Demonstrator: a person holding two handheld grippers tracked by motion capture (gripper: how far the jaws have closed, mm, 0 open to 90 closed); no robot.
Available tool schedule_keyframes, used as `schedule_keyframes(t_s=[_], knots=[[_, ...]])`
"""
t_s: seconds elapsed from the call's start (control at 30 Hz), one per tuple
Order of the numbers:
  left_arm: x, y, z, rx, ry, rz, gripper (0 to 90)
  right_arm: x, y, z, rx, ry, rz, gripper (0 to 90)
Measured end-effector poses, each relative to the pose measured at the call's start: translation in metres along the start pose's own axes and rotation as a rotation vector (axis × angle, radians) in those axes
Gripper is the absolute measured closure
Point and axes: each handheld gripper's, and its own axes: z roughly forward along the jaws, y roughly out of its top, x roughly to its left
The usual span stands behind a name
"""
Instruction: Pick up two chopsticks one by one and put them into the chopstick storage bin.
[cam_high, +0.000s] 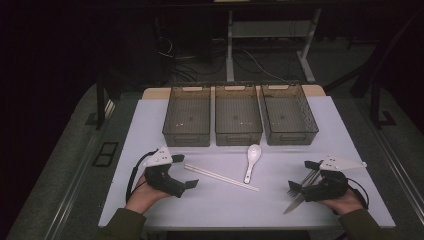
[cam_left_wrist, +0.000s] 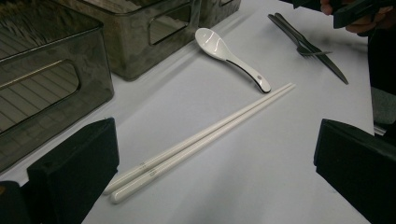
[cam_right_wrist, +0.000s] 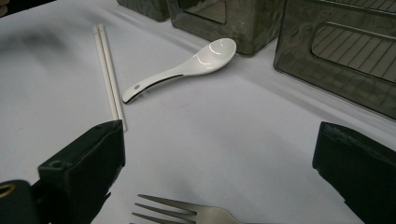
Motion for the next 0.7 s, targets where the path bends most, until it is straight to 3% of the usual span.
schedule_keyframes(t_s=[0.33, 0.5, 0.7], knots=[[0.001, 0.002, 0.004, 0.018, -0.014, -0.002, 4.6, -0.001, 0.0, 0.0, -0.003, 0.008, 0.012, 2.3], [0.003, 0.004, 0.008, 0.025, -0.012, -0.001, 15.8, -0.002, 0.0, -0.001, -0.008, 0.011, 0.019, 2.3], [0.006, 0.005, 0.017, 0.066, -0.04, 0.03, 34.5, -0.001, 0.0, 0.0, -0.005, 0.01, 0.019, 2.3]])
